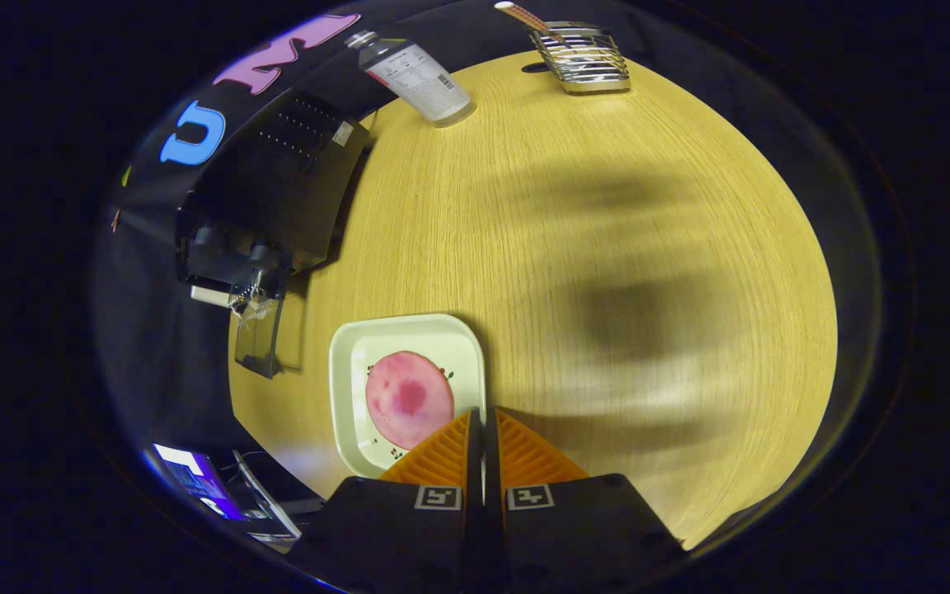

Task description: Open the toaster oven, put the food inside, and close the toaster oven door.

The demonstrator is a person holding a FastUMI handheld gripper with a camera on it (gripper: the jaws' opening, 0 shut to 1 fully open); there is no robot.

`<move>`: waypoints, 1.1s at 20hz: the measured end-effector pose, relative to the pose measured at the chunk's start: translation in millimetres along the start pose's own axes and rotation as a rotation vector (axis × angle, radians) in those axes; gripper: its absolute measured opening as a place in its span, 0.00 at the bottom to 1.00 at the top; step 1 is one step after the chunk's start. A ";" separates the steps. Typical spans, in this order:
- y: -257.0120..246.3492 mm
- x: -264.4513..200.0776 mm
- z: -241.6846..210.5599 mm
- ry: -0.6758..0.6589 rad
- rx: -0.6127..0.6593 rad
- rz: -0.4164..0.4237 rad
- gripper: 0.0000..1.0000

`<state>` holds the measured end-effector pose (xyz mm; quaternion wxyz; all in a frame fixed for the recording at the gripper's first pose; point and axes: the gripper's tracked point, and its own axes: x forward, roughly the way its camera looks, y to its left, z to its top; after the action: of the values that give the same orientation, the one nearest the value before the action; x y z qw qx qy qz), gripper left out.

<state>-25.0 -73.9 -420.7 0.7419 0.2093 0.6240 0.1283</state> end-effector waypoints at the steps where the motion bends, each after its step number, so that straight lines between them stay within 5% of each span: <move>1: 0.2 2.5 -3.5 -0.004 0.026 0.018 0.06; 10: 15.0 -4.1 -11.6 -0.082 0.230 0.152 0.05; 22: 30.8 -7.3 -12.8 -0.148 0.355 0.224 0.06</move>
<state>-36.7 -48.2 -401.5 0.7183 0.4135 0.5535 0.0821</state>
